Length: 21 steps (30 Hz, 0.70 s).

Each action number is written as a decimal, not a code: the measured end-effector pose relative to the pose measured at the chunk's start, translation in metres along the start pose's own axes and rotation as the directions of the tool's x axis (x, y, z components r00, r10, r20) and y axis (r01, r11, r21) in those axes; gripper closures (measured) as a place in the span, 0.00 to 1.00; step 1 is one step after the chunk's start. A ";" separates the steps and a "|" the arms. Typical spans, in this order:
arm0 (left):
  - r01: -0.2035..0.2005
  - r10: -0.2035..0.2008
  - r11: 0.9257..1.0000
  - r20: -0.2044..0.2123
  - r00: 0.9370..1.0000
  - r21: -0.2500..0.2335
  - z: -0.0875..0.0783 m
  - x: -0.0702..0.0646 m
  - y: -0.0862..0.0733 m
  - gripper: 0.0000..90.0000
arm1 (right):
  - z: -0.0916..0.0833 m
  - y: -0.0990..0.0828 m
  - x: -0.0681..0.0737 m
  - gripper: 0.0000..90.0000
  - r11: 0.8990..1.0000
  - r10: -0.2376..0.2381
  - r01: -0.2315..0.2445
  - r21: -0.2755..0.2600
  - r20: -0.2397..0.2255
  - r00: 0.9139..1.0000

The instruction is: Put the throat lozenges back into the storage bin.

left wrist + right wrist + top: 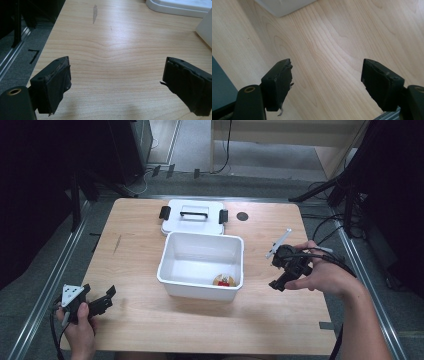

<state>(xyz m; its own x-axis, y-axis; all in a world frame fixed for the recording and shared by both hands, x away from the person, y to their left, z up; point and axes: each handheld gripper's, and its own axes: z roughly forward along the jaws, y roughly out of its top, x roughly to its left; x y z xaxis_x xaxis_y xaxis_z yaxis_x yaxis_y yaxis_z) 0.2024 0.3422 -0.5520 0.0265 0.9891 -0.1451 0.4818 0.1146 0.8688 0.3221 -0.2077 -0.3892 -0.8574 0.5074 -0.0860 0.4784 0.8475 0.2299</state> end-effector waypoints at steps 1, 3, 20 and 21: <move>0.000 0.000 1.000 0.000 1.000 0.000 0.000 0.000 0.000 0.09 | 0.002 -0.003 -0.001 0.28 1.000 0.012 -0.012 -0.007 0.003 1.000; 0.000 0.000 1.000 0.001 1.000 -0.001 0.000 0.000 0.000 0.09 | 0.009 -0.012 -0.002 0.28 0.998 0.050 -0.050 -0.029 0.008 0.999; -0.001 0.001 1.000 -0.001 1.000 -0.001 0.000 0.000 0.000 0.09 | 0.057 -0.091 -0.003 0.28 0.876 0.337 -0.313 -0.367 0.002 0.941; -0.002 0.002 1.000 -0.001 1.000 0.000 0.000 0.000 0.000 0.09 | 0.059 -0.095 -0.003 0.28 0.862 0.353 -0.326 -0.387 -0.003 0.936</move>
<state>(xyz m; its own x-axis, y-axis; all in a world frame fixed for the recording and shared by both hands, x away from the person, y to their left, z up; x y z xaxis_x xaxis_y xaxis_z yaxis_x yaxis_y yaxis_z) 0.2021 0.3420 -0.5519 0.0265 0.9894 -0.1425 0.4814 0.1123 0.8693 0.2906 -0.2800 -0.4682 -0.6340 0.7734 0.0035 0.6191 0.5048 0.6016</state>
